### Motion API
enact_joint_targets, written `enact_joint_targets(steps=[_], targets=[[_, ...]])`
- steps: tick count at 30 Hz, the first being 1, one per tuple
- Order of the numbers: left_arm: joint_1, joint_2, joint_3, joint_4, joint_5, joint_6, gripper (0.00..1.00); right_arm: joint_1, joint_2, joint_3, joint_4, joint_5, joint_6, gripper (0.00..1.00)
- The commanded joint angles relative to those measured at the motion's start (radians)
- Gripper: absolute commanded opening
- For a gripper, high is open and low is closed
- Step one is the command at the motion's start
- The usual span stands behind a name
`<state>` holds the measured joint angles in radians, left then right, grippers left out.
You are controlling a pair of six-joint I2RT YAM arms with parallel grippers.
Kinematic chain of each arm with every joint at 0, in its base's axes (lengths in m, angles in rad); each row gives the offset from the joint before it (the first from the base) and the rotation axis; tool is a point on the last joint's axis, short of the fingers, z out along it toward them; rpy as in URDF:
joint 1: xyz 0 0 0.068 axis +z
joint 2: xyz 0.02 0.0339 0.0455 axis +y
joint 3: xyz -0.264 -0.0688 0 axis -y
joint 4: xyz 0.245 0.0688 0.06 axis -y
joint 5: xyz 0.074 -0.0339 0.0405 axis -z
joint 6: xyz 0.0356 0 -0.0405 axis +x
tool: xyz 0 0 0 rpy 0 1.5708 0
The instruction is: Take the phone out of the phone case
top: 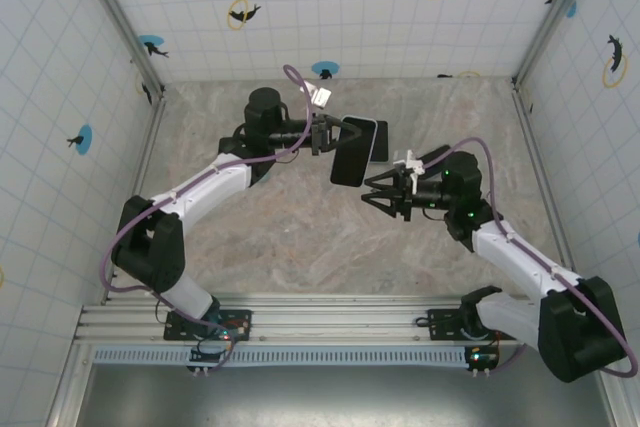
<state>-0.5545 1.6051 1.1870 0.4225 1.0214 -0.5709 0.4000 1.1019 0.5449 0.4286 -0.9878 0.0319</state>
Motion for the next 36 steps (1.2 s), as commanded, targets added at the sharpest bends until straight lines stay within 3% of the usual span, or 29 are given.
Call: enact_joint_targets(steps=[1,11,22,36], targets=[[0.008,-0.06,0.02,0.054,0.057,0.023,0.0,0.016,0.036,0.054,-0.018,-0.029,-0.076,0.45],[0.008,-0.065,0.005,0.077,0.08,-0.004,0.0,0.028,0.121,0.114,-0.019,-0.057,-0.067,0.38],[0.01,-0.054,0.008,0.095,0.078,-0.021,0.0,0.028,0.153,0.121,0.02,-0.107,-0.033,0.23],[0.008,-0.048,0.004,0.093,0.082,-0.026,0.0,0.03,0.188,0.136,0.078,-0.112,0.013,0.23]])
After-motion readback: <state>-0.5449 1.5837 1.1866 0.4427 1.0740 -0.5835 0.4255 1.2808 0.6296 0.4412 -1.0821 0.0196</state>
